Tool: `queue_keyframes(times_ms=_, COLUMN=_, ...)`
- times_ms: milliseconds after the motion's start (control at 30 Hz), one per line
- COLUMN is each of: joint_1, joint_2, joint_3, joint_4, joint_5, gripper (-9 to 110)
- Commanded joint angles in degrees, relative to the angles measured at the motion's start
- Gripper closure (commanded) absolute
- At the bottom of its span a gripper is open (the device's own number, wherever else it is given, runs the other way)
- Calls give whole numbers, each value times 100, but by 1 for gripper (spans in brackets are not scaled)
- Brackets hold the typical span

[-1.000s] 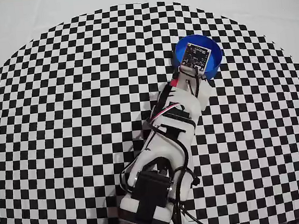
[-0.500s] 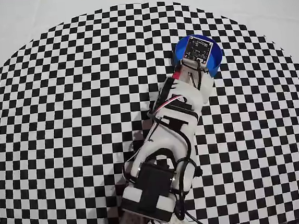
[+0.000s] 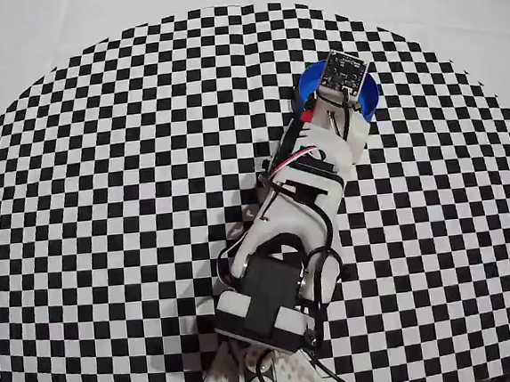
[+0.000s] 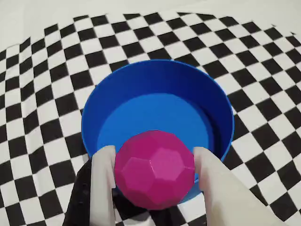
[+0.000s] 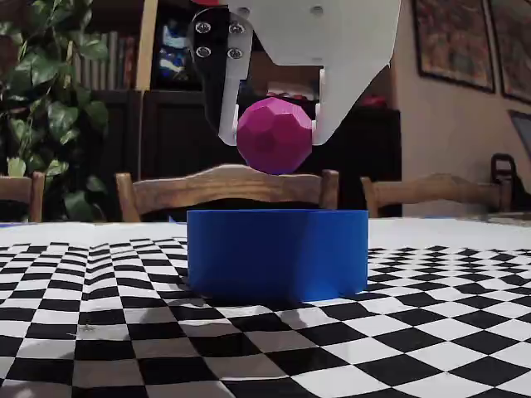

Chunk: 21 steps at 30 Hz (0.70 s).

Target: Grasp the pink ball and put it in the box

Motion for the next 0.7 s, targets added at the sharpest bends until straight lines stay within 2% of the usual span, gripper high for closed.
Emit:
queue_keyframes(times_ms=0, joint_1=44, joint_2=-62, joint_3=-378, joint_4=26, joint_5=-70, gripper=101)
queue_keyframes(times_ms=667, joint_1=44, joint_2=-993, joint_3=-1310, joint_4=26, joint_5=-70, gripper=101)
